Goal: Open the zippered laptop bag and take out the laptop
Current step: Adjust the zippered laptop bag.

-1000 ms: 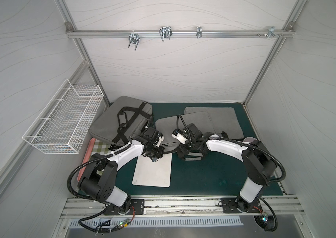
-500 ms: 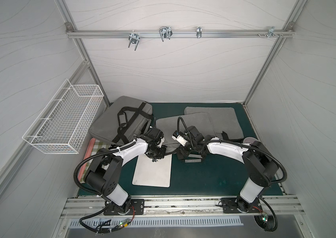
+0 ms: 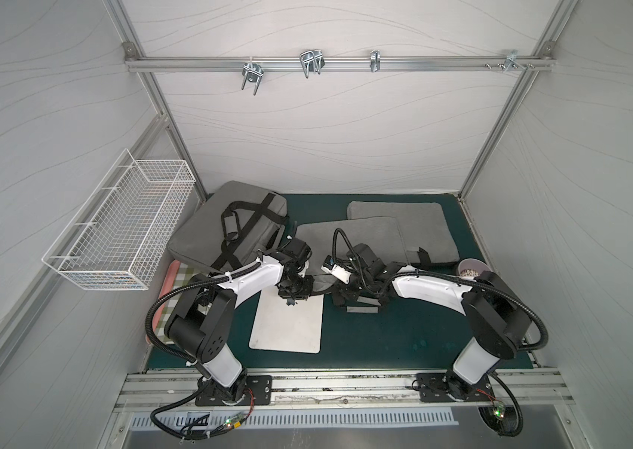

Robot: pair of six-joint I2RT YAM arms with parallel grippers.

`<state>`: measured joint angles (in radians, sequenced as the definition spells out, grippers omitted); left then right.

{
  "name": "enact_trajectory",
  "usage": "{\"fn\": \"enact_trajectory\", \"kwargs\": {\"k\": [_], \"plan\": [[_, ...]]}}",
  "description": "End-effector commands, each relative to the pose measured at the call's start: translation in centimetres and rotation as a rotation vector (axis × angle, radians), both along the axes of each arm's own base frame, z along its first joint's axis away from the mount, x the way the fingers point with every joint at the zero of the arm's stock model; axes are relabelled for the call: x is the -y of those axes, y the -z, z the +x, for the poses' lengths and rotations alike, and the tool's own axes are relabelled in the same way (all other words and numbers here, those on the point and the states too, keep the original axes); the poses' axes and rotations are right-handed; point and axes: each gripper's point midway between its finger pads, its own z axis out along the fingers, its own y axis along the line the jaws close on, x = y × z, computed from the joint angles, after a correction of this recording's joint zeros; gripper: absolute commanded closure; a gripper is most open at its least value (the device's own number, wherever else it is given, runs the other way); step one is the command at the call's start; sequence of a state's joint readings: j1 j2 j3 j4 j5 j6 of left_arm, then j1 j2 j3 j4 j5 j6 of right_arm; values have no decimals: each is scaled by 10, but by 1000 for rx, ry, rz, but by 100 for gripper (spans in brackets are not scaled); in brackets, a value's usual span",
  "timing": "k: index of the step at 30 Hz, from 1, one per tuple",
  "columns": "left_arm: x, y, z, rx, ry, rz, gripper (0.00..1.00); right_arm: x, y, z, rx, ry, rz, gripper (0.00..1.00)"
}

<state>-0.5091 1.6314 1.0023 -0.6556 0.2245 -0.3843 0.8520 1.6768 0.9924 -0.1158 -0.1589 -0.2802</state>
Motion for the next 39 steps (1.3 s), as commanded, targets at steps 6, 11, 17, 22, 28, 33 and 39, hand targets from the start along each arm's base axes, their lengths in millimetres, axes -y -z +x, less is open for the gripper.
{"fn": "enact_trajectory", "kwargs": {"k": [6, 11, 17, 22, 28, 33, 39], "plan": [[57, -18, 5, 78, 77, -128, 86, -35, -6, -28, -111, -84, 122, 100], [54, -25, 8, 86, 78, -133, 80, -23, -5, -20, -101, -44, 113, 100], [35, -45, 3, 74, 53, -133, 72, -7, -18, -9, -81, -17, 132, 100], [-5, -67, 6, 79, -72, -124, 64, 1, -22, -6, -62, -23, 141, 100], [-35, -70, 29, 72, -303, -220, 56, 4, -25, -2, -50, -19, 142, 100], [-31, -50, 35, 3, -422, -252, 55, 7, -27, -1, -45, -8, 138, 100], [-19, -27, 32, -67, -504, -336, 55, 8, -25, -1, -48, -1, 134, 100]]}}
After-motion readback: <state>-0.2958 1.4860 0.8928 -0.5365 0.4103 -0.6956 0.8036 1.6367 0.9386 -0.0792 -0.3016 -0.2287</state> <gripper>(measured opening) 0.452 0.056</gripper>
